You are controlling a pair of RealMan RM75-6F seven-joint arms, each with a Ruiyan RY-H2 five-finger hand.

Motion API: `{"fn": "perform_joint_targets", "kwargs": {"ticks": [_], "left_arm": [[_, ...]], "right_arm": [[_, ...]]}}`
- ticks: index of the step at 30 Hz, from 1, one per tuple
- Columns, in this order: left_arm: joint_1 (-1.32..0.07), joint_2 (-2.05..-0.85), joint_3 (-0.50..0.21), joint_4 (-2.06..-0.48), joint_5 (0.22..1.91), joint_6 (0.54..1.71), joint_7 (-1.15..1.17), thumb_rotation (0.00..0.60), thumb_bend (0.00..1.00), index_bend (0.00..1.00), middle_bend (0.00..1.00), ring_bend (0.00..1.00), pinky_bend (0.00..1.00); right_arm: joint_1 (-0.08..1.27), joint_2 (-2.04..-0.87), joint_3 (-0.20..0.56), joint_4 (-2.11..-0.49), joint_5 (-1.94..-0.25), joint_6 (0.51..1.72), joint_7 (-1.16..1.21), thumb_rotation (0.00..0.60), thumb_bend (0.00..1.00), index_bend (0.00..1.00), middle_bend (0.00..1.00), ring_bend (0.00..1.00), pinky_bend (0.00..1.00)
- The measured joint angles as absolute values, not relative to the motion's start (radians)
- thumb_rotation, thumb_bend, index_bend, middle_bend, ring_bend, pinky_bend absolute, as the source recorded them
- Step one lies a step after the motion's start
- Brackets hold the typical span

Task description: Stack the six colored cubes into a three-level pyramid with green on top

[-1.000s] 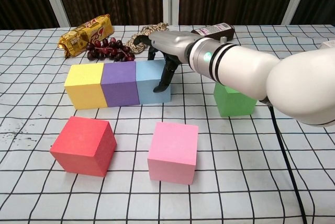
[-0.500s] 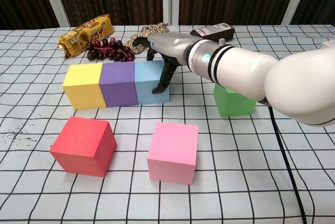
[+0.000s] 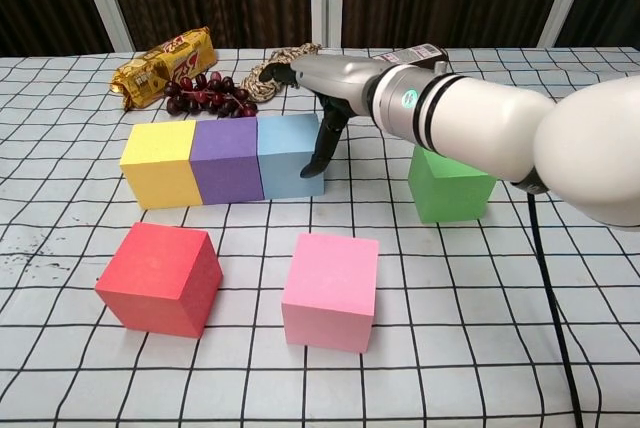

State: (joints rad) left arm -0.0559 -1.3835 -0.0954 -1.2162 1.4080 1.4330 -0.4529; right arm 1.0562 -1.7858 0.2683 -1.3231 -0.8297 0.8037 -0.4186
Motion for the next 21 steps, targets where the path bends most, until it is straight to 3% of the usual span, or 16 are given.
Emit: {"fn": "perform_joint_targets", "kwargs": {"ticks": [10, 21], "left_arm": [[-0.057, -1.376, -0.092, -1.225, 1.418, 1.434, -0.469, 0.600, 0.00, 0.03, 0.14, 0.00, 0.02], [-0.054, -1.381, -0.093, -1.208, 1.405, 1.426, -0.480, 0.600, 0.00, 0.03, 0.14, 0.00, 0.02]], "right_arm": [[1.022, -1.700, 0.250, -1.363, -0.815, 0.815, -0.415, 0.600, 0.00, 0.00, 0.00, 0.00, 0.00], [1.064, -1.805, 0.281, -1.198, -0.764, 0.810, -0.415, 0.600, 0.06, 0.00, 0.00, 0.00, 0.00]]}}
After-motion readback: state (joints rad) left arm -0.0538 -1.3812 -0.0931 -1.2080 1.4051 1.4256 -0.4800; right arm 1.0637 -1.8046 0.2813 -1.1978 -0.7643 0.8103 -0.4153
